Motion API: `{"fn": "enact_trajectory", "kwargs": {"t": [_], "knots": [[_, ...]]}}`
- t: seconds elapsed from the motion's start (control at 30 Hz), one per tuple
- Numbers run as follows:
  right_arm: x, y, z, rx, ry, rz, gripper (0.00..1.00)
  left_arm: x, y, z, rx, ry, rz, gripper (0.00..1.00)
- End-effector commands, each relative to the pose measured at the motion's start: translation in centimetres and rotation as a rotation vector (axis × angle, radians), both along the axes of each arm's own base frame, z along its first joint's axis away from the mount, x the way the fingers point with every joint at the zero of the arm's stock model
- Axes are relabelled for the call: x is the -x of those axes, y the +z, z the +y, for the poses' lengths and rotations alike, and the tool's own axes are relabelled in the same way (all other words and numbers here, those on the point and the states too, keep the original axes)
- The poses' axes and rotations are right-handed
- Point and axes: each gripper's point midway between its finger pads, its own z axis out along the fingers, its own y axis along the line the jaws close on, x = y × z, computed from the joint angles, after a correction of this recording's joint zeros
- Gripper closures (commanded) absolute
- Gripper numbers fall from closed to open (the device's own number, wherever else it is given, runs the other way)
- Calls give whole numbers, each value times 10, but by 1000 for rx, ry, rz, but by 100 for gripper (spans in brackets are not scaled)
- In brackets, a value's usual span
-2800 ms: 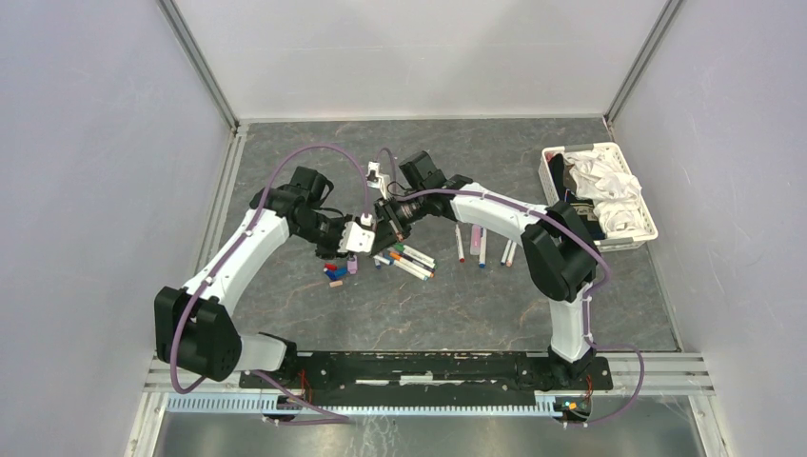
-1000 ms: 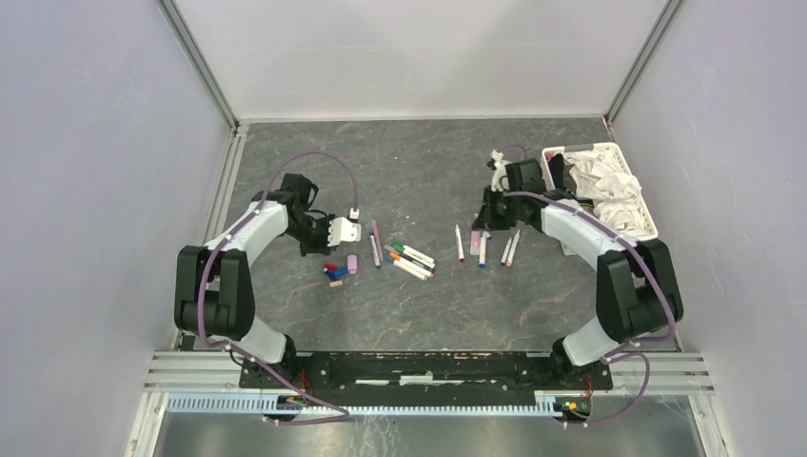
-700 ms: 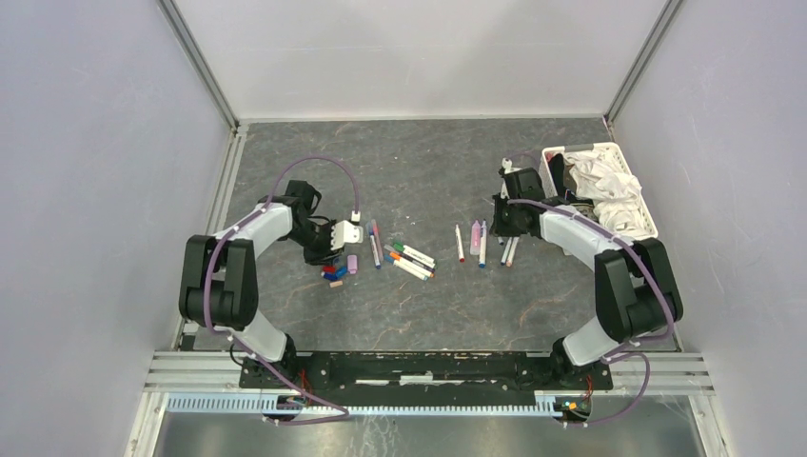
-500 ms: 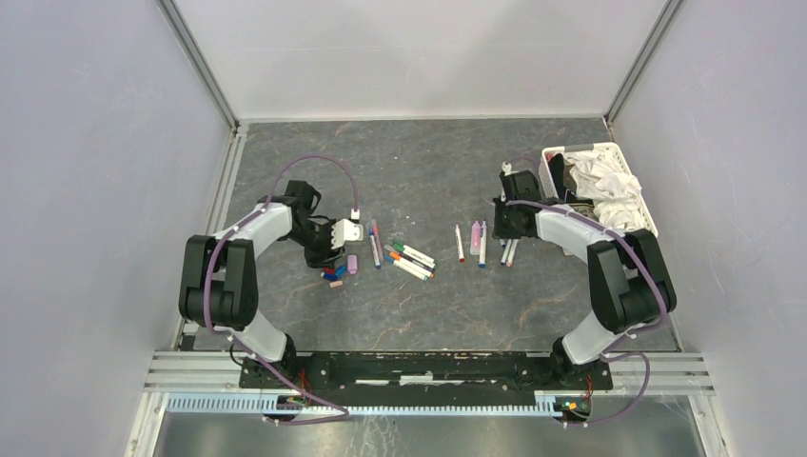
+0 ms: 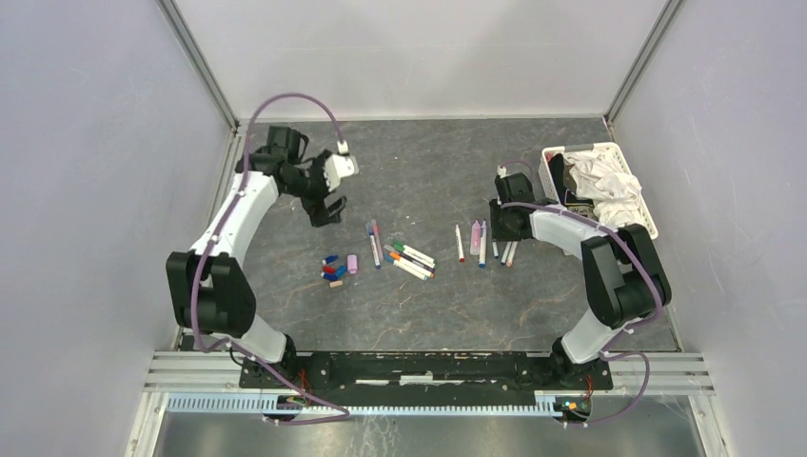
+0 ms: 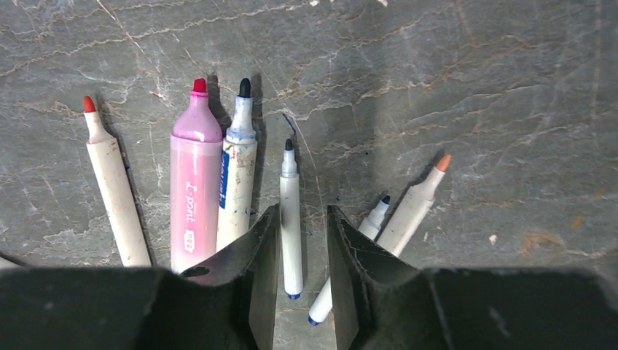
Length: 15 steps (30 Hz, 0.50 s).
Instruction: Open the pen caps
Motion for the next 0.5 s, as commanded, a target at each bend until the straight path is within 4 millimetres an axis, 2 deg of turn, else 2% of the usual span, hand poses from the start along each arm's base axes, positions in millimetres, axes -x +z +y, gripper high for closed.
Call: {"fn": "enact_trajectory", "kwargs": {"t": [0.0, 0.07, 0.1, 0.2, 0.27, 0.33, 0.47], "knots": [[-23, 52, 4, 16, -28, -163, 66, -28, 94, 6, 88, 255, -120, 0], [-31, 75, 16, 33, 6, -230, 65, -44, 126, 15, 117, 393, -187, 0], [-35, 86, 29, 29, 44, -260, 64, -49, 138, 21, 126, 444, -226, 0], [-38, 108, 75, 30, 194, -321, 62, -49, 153, 28, 149, 503, -284, 0], [-36, 111, 108, 12, 314, -332, 62, -44, 149, 28, 151, 504, -285, 0], [-31, 104, 139, -6, 426, -309, 63, -37, 140, 27, 149, 491, -261, 0], [-5, 85, 193, -25, 640, -262, 64, -26, 120, 22, 144, 472, -170, 0]]}}
